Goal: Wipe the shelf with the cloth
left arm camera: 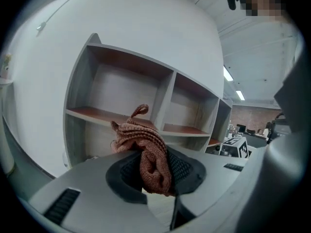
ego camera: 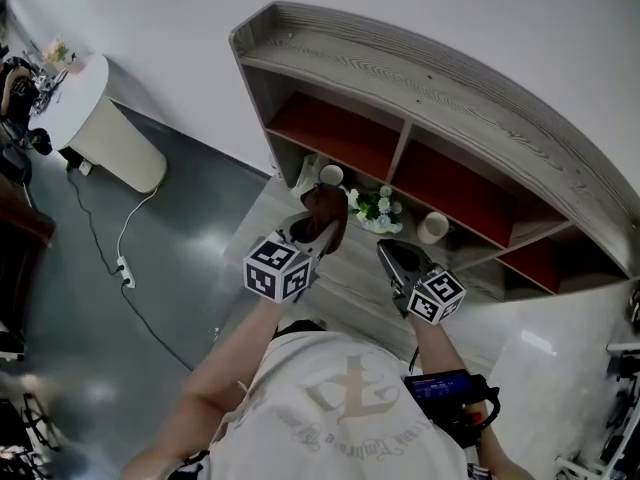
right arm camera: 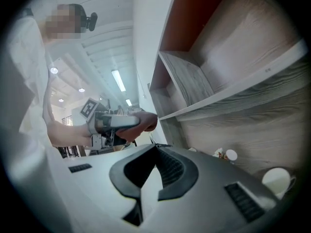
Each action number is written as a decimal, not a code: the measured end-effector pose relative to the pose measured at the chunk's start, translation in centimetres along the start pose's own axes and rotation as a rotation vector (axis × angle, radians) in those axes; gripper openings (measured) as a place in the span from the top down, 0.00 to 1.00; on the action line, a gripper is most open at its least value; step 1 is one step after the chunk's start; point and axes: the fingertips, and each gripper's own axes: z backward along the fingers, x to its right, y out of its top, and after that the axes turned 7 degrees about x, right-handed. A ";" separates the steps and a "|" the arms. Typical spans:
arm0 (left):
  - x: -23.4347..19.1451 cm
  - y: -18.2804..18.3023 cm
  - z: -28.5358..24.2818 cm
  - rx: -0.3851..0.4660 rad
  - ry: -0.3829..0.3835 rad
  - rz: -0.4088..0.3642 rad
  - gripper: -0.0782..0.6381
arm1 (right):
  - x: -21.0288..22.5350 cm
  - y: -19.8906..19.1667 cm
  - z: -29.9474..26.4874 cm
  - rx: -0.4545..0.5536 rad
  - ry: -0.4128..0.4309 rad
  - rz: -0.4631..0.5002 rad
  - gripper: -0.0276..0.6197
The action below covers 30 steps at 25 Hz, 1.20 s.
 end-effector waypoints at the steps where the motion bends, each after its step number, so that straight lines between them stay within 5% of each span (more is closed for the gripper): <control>1: -0.1 0.8 -0.6 -0.004 -0.023 -0.010 0.76 | -0.2 -0.1 -0.5 0.001 -0.002 0.002 0.95; 8: 0.2 4.4 -6.0 -0.129 -0.175 -0.170 0.76 | -0.8 0.6 -3.5 0.012 -0.029 0.019 0.95; 14: 0.1 6.8 -11.4 -0.219 -0.261 -0.098 0.76 | -0.2 1.0 -3.4 0.031 -0.091 0.019 0.95; 21: -0.4 6.2 -15.9 -0.379 -0.236 -0.234 0.75 | 0.8 1.5 -1.8 0.054 -0.174 0.027 0.95; 30: -0.8 5.2 -17.8 -0.452 -0.234 -0.326 0.76 | 1.8 1.9 -1.8 0.071 -0.211 0.035 0.95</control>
